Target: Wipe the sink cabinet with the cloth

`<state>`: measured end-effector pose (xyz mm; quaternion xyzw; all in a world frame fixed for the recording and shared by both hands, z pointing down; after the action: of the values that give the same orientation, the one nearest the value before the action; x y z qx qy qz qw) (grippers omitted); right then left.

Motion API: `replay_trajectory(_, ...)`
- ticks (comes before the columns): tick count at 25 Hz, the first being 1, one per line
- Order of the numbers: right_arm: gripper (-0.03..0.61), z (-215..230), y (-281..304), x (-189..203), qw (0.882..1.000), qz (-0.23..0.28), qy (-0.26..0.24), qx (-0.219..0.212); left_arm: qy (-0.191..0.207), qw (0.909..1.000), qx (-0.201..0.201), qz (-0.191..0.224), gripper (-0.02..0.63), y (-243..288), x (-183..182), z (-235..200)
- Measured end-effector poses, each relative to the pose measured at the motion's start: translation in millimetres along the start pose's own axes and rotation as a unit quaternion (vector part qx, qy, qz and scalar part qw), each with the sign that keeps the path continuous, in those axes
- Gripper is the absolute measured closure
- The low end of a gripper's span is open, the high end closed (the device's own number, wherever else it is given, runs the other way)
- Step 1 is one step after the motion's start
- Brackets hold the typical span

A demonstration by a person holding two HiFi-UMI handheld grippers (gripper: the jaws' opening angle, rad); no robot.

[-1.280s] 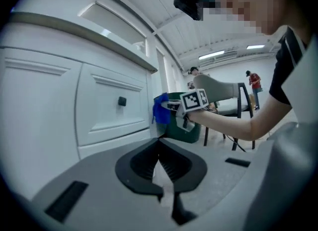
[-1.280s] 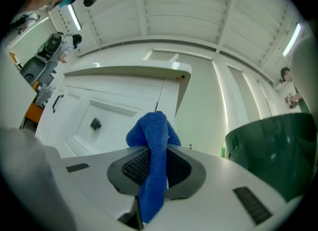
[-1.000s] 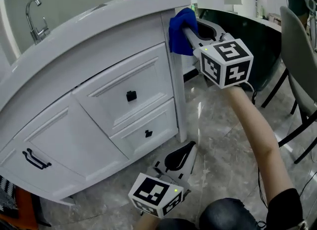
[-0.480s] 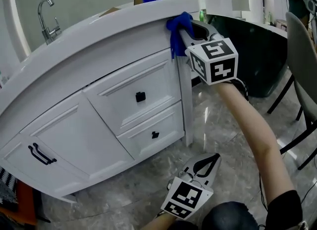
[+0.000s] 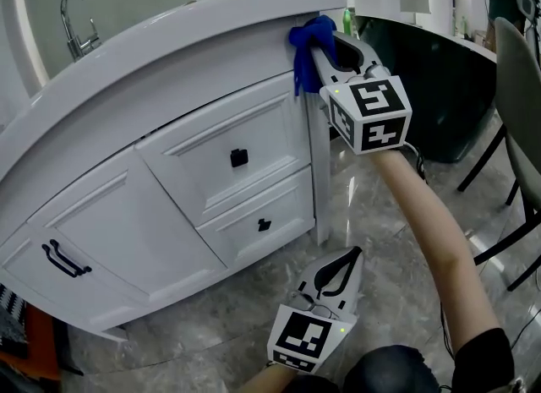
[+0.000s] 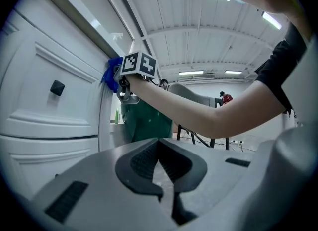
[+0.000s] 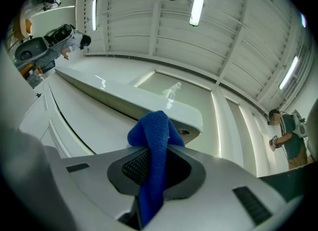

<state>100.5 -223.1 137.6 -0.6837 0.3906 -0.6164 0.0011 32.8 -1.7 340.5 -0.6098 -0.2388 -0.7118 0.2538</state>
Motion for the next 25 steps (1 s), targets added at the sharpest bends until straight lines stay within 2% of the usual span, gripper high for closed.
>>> replay_trajectory(6, 0.518, -5.4, -7.3, 14.3, 1.000, 0.000, -0.006, 0.003, 0.001, 0.9998, 0.020, -0.009, 0.609, 1.0, 2.0, 3.7)
replay_trajectory(25, 0.518, -15.1, -28.8, 53.0, 1.000, -0.011, -0.021, -0.009, -0.002, 0.9990, 0.044, -0.010, 0.611, 2.5, 1.8, 8.8)
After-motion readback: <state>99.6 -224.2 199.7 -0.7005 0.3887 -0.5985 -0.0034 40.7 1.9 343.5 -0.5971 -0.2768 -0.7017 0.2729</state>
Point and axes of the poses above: the fingertips, and each gripper's own axes: y forward along the fingers, z to its right, x out of its underside, the point moved 10 cm from there along -y, backward along the fingers, and after that the axes turned 7 degrees about y, right-handed, at the moved point
